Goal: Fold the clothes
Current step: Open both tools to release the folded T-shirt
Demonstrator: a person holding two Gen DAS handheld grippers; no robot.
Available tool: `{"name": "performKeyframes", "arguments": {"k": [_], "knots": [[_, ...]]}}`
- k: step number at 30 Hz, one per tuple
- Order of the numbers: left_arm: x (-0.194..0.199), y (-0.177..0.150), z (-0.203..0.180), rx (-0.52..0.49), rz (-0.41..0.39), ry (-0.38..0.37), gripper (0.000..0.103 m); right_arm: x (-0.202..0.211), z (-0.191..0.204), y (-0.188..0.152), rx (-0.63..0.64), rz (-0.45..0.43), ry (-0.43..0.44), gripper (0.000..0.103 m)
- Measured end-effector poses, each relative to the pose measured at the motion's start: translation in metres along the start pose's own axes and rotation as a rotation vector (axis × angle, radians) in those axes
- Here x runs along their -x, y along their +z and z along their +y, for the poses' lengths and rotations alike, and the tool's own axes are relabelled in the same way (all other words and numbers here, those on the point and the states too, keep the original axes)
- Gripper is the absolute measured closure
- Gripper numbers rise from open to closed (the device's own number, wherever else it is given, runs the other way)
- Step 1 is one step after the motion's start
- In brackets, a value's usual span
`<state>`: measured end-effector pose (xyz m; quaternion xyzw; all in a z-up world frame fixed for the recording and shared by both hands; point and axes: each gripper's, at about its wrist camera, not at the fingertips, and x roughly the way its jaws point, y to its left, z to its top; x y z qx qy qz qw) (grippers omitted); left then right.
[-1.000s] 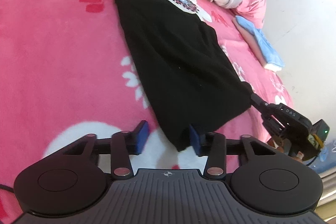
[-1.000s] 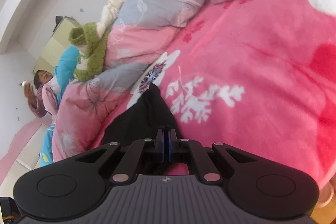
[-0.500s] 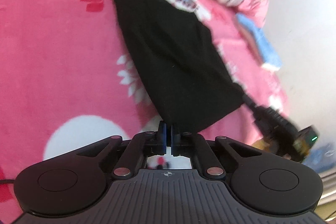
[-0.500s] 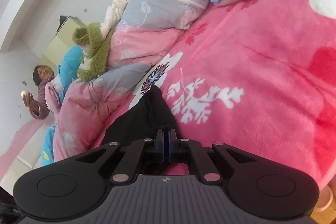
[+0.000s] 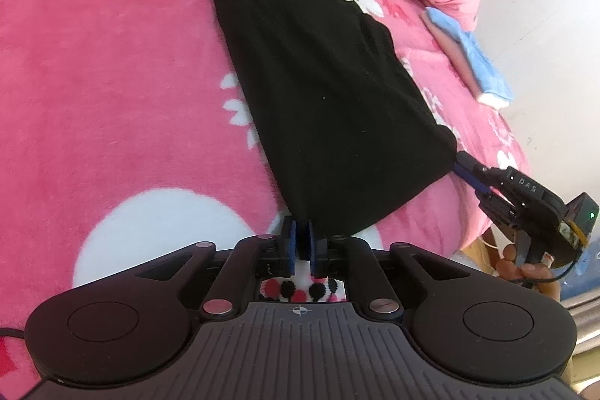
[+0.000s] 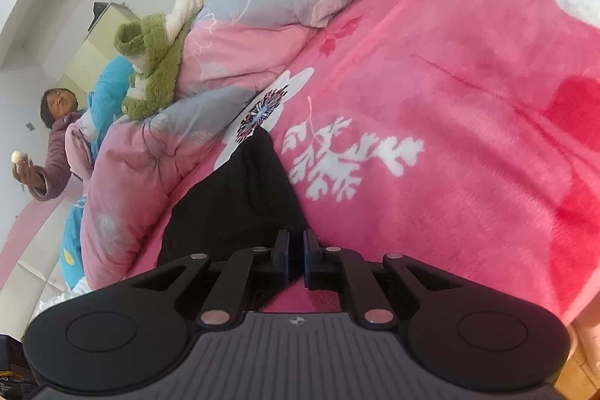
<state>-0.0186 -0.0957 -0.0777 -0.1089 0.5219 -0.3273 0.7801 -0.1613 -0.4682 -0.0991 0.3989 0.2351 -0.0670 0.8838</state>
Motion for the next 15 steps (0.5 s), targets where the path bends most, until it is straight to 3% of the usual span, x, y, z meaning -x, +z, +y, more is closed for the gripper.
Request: {"name": "performKeyframes", "arguments": {"k": [2, 4, 6, 9, 15], "knots": [[0.001, 0.0, -0.001, -0.008, -0.007, 0.0, 0.092, 0.006, -0.002, 0.003, -0.004, -0.016, -0.029, 0.072], [0.006, 0.0, -0.001, -0.013, -0.019, -0.001, 0.089, 0.012, -0.005, 0.006, -0.017, -0.035, -0.037, 0.07], [0.014, 0.0, 0.0, -0.016, -0.044, 0.011, 0.067, 0.018, -0.007, 0.009, -0.018, -0.057, -0.058, 0.068], [0.031, -0.002, 0.002, -0.03, -0.113, 0.012, 0.052, 0.023, -0.003, 0.013, -0.007, -0.08, -0.072, 0.067], [0.051, 0.001, 0.003, -0.066, -0.209, 0.002, 0.046, 0.028, 0.016, 0.017, 0.035, -0.107, -0.068, 0.067]]}}
